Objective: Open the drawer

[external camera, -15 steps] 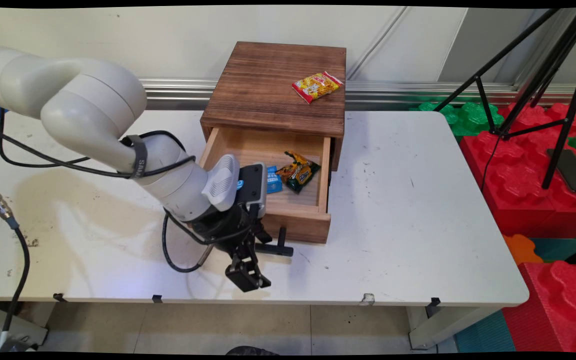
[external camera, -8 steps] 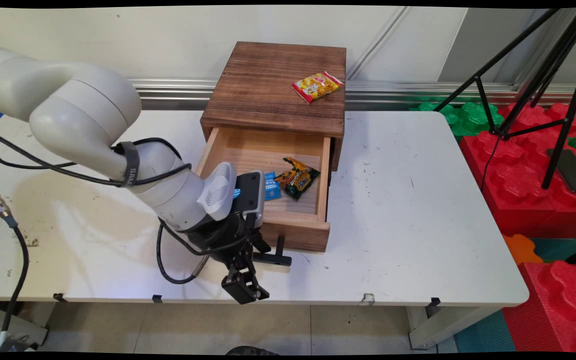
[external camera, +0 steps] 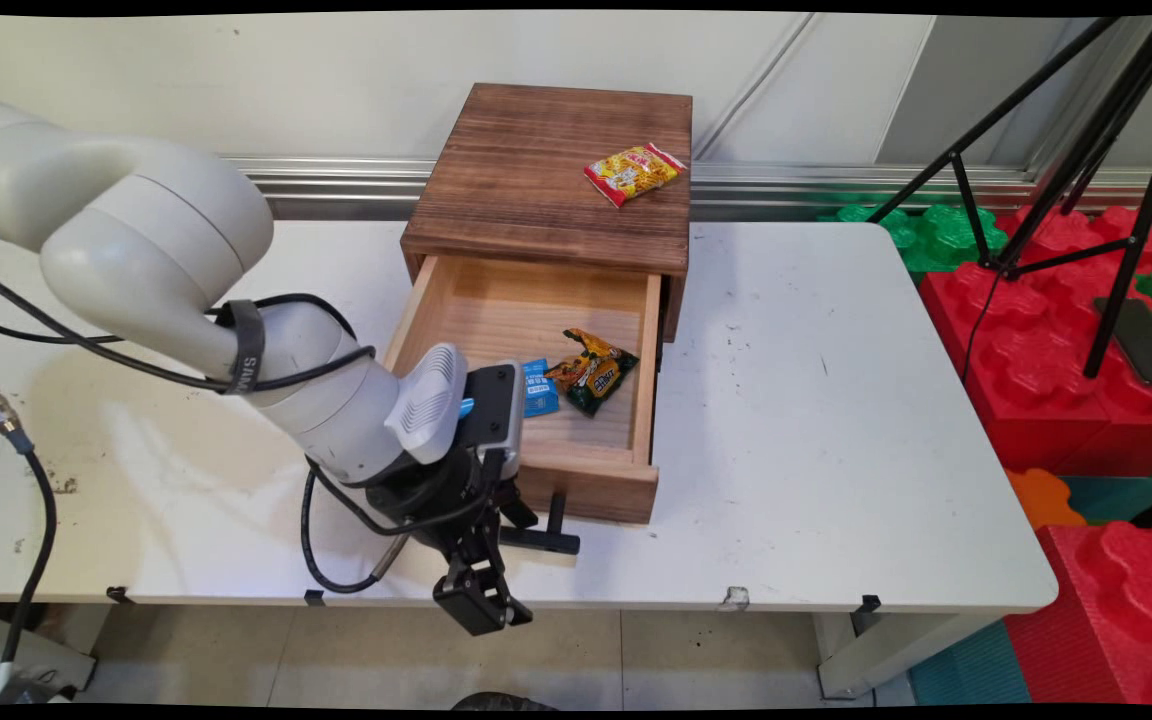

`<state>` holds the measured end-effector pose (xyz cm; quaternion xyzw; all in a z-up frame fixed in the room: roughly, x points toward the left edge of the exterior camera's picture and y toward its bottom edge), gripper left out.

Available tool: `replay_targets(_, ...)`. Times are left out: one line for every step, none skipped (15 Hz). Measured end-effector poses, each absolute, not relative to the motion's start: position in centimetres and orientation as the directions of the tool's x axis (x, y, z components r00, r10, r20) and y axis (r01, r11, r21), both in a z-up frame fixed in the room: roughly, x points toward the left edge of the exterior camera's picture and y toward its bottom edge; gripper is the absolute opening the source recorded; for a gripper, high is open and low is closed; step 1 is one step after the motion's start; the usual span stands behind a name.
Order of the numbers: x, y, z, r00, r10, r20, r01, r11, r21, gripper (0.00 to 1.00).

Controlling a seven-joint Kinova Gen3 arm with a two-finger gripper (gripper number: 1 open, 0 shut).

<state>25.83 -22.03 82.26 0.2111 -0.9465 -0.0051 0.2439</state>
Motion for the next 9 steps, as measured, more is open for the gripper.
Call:
replay_targets(25.80, -21.93, 82.25, -0.792, -0.402, 0.459, -0.396, 0.911, 0.114, 1.00)
replay_targets(25.75, -21.78, 82.23, -0.792, -0.402, 0.459, -0.395, 0.911, 0.117, 1.00)
replay_targets(25.68, -21.62, 82.22, -0.792, -0.402, 0.459, -0.393, 0.911, 0.120, 1.00)
replay_targets(25.62, -21.47, 82.21, -0.792, -0.402, 0.459, -0.392, 0.912, 0.123, 1.00)
replay_targets(25.57, -21.37, 82.20, -0.792, -0.402, 0.459, -0.391, 0.912, 0.125, 1.00)
replay_targets(25.50, -21.28, 82.21, -0.792, -0.402, 0.460, -0.390, 0.912, 0.126, 1.00)
replay_targets(25.45, -21.21, 82.21, -0.792, -0.402, 0.460, -0.389, 0.912, 0.128, 1.00)
replay_targets(25.41, -21.16, 82.21, -0.792, -0.402, 0.461, -0.388, 0.913, 0.128, 1.00)
replay_targets(25.39, -21.14, 82.22, -0.792, -0.401, 0.461, -0.388, 0.913, 0.129, 1.00)
